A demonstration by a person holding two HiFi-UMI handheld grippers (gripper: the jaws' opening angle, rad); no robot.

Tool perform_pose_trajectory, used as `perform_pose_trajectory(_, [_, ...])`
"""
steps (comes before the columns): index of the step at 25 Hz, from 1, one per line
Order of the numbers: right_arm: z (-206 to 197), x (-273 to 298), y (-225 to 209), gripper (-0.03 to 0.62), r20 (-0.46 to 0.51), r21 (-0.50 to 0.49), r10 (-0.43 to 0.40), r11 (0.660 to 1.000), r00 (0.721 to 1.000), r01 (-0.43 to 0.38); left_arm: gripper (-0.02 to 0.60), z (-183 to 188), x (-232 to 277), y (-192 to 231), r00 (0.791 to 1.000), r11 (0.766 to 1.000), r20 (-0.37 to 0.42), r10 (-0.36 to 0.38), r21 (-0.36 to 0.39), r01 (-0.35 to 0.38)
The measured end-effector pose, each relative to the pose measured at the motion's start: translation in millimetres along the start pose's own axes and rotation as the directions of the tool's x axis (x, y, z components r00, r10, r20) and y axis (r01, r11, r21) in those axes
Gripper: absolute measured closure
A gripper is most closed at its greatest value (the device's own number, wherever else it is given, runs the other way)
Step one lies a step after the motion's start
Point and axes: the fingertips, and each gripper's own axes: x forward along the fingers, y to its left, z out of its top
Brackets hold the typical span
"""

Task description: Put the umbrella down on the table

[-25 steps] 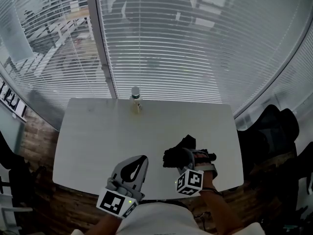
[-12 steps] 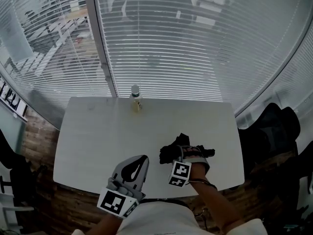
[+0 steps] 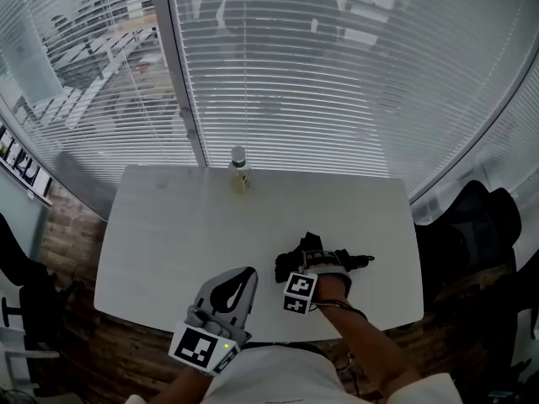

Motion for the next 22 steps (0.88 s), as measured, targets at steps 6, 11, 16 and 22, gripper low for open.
perform_pose_trajectory(6, [-1.7,20.3,12.6,0.338,-0.042,-0.033,0.055,0.998,0.998,-0.057,0.571,-1.6,1.2,4.9,1.000,1.000,-0.008,0.017,-0.004,-0.017])
perform_pose_trajectory(11, [-5.5,32.0,17.8,0.338,-0.074,-0.055,0.077,0.995,0.994,-0.081,0.571,-2.9,4.4,9.2,1.000,1.000,-0.009,0.025,-0.005,-0.025])
perform_pose_trajectory(16, [-3.9,34.2,16.8,0.333,-0.074,-0.056,0.106,0.992,0.992,-0.110,0.571,-3.4,8.8,12.4,1.000,1.000,-0.007,0.028,-0.007,-0.028])
perform_pose_trajectory(22, [-6.6,31.2,15.7,0.301,-0.043,-0.036,0.117,0.992,0.992,-0.119,0.569,-1.0,11.6,9.1,1.000,1.000,0.001,0.019,-0.004,-0.019])
